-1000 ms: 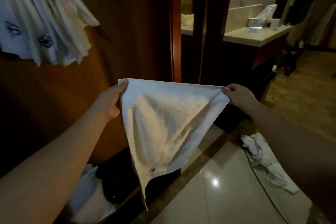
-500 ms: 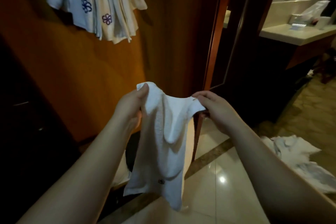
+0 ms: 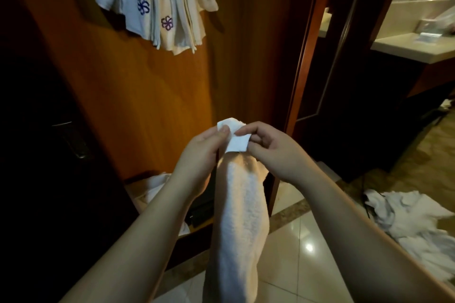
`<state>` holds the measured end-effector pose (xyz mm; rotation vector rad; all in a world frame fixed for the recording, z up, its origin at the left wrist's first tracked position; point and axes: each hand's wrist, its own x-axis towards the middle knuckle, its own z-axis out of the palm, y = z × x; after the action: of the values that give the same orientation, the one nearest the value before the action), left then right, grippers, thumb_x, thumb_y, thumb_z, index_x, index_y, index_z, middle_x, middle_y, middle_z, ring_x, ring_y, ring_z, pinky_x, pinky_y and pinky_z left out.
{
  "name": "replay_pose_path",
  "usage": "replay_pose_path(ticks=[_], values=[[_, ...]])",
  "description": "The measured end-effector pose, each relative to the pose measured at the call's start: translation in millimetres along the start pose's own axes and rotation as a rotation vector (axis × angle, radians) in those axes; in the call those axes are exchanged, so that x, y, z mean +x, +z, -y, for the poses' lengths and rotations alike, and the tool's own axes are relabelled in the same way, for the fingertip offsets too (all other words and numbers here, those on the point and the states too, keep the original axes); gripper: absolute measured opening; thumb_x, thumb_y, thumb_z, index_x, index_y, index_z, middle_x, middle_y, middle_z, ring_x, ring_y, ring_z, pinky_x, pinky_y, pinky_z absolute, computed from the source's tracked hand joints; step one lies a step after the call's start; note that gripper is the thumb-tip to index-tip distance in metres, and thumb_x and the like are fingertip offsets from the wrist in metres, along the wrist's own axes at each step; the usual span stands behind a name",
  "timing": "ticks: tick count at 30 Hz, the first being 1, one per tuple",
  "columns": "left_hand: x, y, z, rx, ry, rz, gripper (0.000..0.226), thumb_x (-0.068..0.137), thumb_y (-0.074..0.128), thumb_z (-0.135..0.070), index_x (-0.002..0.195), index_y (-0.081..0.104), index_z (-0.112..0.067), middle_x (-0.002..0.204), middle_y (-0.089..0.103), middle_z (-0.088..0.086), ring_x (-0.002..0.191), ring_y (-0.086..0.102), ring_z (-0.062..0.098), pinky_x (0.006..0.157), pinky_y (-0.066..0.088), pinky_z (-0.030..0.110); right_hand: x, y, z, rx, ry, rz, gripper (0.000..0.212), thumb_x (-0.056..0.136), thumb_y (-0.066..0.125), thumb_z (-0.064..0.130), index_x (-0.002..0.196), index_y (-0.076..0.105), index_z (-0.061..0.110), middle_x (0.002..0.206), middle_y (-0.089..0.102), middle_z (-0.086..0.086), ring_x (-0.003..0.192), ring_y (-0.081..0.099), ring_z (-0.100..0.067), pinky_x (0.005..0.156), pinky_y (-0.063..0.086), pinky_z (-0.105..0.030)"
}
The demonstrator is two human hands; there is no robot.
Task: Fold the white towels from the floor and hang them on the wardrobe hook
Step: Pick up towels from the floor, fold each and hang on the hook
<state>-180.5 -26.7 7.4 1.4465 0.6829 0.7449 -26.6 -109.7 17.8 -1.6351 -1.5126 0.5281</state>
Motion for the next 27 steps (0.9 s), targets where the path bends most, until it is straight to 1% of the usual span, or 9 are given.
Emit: replay_pose_path(ticks=[3,6,10,12,14,17,20,24,27], values=[[-3.6,-2.5,-5.8,0.115,0.053,0.018,0.032,0.104,0.046,-0.041,0.103,0.075,-0.028,0.1,0.077,-0.002,0.092,0.073,0.011,0.077,0.052,0.028,-2.2,-6.3,3.9,-0.064,-0.066,-0.007,0.023,0.102,0.053,0.036,0.095,0.057,0.057,0.097,0.057,0.049,0.096,0.055,0.024,0.068,0.042,-0.004],[-5.1,-5.4,-12.8,0.177,0.106,0.062,0.036,0.104,0.044,-0.038,0.091,0.077,-0.033,0.092,0.076,-0.003,0.087,0.072,0.009,0.073,0.054,0.022,-0.5,-14.1,14.2,-0.159,-0.116,0.002,0.022,0.103,0.052,0.034,0.092,0.055,0.053,0.095,0.061,0.044,0.091,0.058,0.021,0.074,0.038,0.005],[-3.7,-7.6,-22.5,0.226,0.123,0.117,0.034,0.101,0.046,-0.044,0.087,0.077,-0.039,0.09,0.075,-0.007,0.088,0.071,0.007,0.08,0.049,0.028,2.6,-22.9,25.1,-0.231,-0.134,-0.005,0.015,0.103,0.052,0.037,0.095,0.057,0.049,0.086,0.068,0.027,0.088,0.061,0.017,0.068,0.044,-0.004],[-1.8,-11.4,-26.6,0.222,0.128,0.114,0.033,0.101,0.047,-0.046,0.096,0.076,-0.032,0.095,0.076,-0.003,0.091,0.072,0.014,0.082,0.052,0.033,1.2,-25.4,27.5,-0.241,-0.142,-0.02,0.012,0.103,0.052,0.036,0.098,0.059,0.044,0.085,0.068,0.024,0.088,0.061,0.015,0.068,0.043,-0.003],[-0.2,-16.2,-30.0,0.248,0.124,0.109,0.035,0.1,0.048,-0.048,0.106,0.074,-0.025,0.102,0.076,-0.001,0.097,0.072,0.018,0.091,0.054,0.045,-0.6,-27.5,28.7,-0.252,-0.145,-0.044,0.012,0.103,0.052,0.034,0.099,0.061,0.042,0.084,0.069,0.022,0.086,0.062,0.014,0.07,0.043,-0.002],[0.9,-18.7,-33.2,0.312,0.127,0.123,0.032,0.1,0.048,-0.048,0.104,0.075,-0.032,0.105,0.075,-0.007,0.101,0.07,0.016,0.099,0.051,0.052,-0.7,-29.1,31.1,-0.259,-0.142,-0.063,0.012,0.103,0.052,0.035,0.1,0.062,0.04,0.084,0.07,0.022,0.085,0.063,0.013,0.071,0.044,-0.007],[-0.9,-15.7,-36.4,0.325,0.14,0.154,0.031,0.094,0.046,-0.053,0.094,0.076,-0.045,0.098,0.075,-0.012,0.093,0.07,0.008,0.09,0.052,0.041,2.2,-26.5,34.8,-0.245,-0.151,-0.076,0.013,0.103,0.052,0.035,0.1,0.064,0.037,0.083,0.07,0.021,0.084,0.064,0.012,0.072,0.044,-0.008],[-3.5,-14.3,-36.5,0.251,0.124,0.194,0.039,0.093,0.042,-0.057,0.092,0.077,-0.042,0.095,0.075,-0.009,0.089,0.071,0.007,0.083,0.046,0.032,4.4,-19.7,37.0,-0.263,-0.132,-0.103,0.014,0.103,0.052,0.039,0.103,0.066,0.036,0.083,0.07,0.02,0.083,0.064,0.01,0.072,0.043,-0.008],[-6.4,-12.4,-34.6,0.22,0.092,0.236,0.05,0.079,0.041,-0.082,0.093,0.076,-0.05,0.103,0.075,-0.014,0.099,0.069,0.001,0.087,0.045,0.028,3.5,-14.8,36.3,-0.252,-0.133,-0.142,0.013,0.103,0.052,0.038,0.102,0.065,0.036,0.079,0.07,0.02,0.082,0.064,0.011,0.068,0.042,-0.007]])
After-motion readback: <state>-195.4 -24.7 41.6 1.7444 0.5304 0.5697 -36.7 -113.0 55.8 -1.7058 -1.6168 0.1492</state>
